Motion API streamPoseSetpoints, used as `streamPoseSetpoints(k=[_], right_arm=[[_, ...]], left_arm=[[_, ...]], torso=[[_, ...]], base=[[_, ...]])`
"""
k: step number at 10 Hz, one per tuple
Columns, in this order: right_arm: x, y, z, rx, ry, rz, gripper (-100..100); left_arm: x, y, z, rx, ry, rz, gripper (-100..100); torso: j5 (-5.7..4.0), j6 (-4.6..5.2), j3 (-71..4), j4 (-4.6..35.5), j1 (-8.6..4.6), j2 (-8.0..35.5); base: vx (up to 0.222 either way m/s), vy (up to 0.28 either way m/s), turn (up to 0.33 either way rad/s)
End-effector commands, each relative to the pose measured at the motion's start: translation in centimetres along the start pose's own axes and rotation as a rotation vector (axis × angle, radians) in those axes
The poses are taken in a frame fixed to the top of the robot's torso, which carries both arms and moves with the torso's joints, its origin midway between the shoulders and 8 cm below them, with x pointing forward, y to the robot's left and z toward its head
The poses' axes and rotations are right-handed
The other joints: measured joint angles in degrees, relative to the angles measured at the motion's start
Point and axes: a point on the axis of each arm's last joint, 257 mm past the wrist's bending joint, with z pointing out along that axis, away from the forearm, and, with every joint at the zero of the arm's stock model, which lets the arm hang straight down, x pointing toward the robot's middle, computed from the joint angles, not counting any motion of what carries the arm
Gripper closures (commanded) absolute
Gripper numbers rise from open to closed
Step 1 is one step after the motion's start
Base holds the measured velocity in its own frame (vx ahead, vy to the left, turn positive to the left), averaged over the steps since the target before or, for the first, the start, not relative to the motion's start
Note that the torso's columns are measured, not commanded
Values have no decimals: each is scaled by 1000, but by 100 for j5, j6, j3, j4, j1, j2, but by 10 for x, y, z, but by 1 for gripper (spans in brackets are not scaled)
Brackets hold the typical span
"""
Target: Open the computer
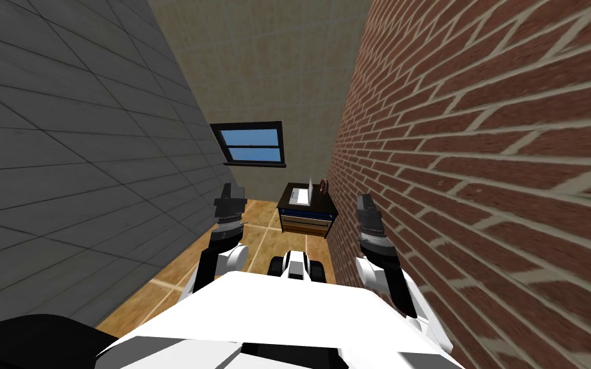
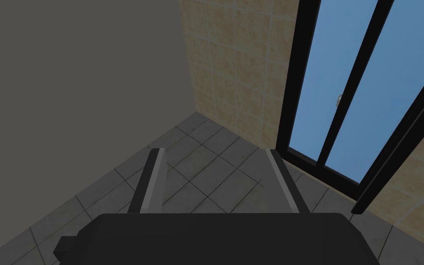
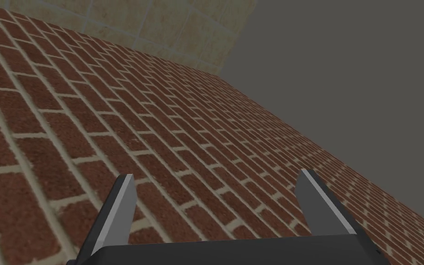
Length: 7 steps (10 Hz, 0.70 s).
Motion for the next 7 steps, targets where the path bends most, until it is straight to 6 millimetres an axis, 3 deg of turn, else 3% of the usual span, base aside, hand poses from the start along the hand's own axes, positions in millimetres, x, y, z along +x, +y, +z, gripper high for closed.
streamPoseSetpoints(k=[1, 7], right_arm=[[15, -8, -1, -2, 77, -143, -100], [39, -24, -5, -9, 193, -401, -100]], left_arm=[[0, 0, 0, 0, 0, 0, 0], [0, 0, 0, 0, 0, 0, 0]], torso=[[0, 0, -1, 0, 1, -2], [0, 0, 1, 0, 0, 3]], base=[[74, 41, -15], [51, 25, -12]])
